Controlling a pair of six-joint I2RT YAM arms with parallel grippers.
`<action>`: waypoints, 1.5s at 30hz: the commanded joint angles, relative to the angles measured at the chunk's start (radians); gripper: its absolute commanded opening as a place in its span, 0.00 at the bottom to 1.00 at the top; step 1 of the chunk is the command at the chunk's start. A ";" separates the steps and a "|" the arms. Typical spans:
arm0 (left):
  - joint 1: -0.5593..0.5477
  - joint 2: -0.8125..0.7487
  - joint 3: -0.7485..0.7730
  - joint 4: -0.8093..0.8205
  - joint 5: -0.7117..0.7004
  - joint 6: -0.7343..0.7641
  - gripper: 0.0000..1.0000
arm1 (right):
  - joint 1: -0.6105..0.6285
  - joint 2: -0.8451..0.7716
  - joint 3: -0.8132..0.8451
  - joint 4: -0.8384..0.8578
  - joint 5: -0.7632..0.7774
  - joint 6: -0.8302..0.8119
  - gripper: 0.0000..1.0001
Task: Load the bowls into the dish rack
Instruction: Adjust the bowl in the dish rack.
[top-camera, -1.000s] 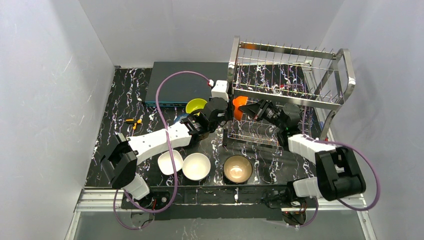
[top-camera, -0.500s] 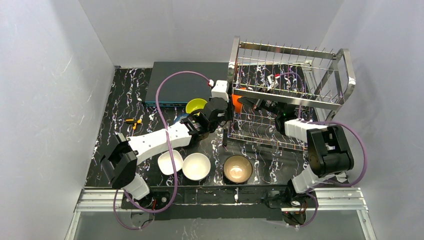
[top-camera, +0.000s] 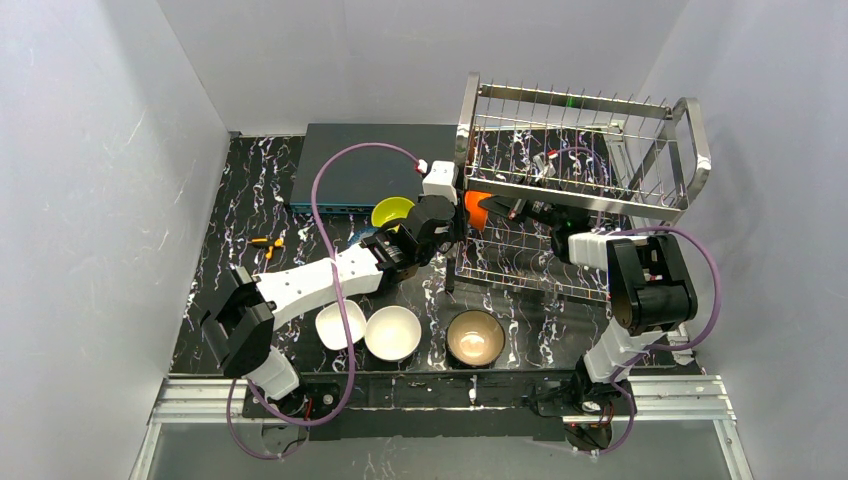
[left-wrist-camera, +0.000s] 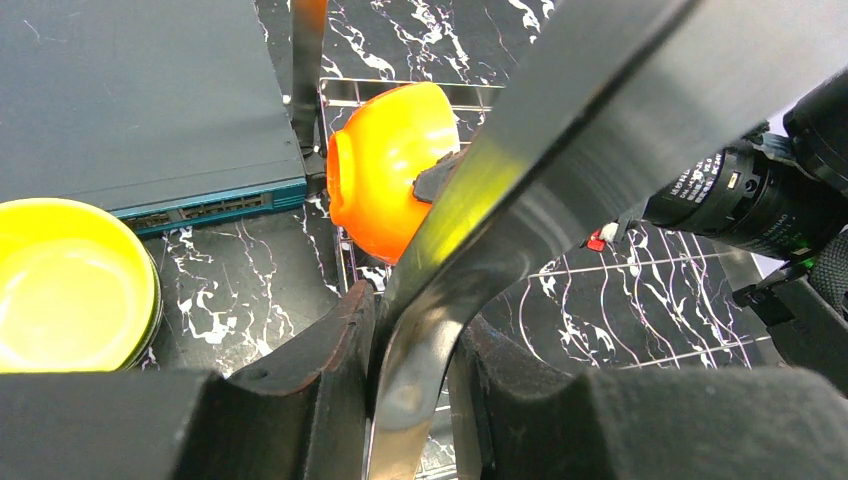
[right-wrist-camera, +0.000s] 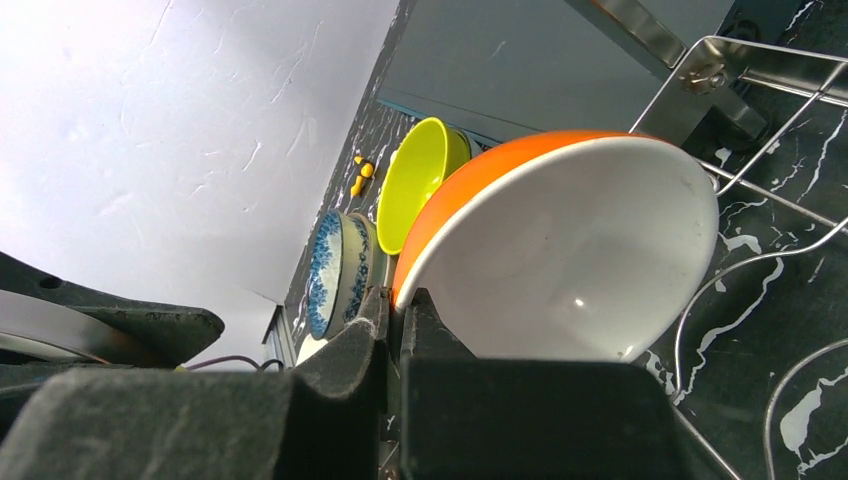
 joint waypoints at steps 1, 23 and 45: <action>0.013 -0.034 -0.024 -0.106 0.012 -0.103 0.00 | -0.020 0.013 0.034 -0.041 -0.010 -0.044 0.01; 0.012 -0.045 -0.029 -0.105 0.013 -0.105 0.00 | -0.024 0.085 0.128 -0.258 0.015 -0.195 0.17; 0.013 -0.027 -0.002 -0.107 0.037 -0.103 0.00 | -0.029 -0.124 -0.039 -0.327 0.044 -0.191 0.89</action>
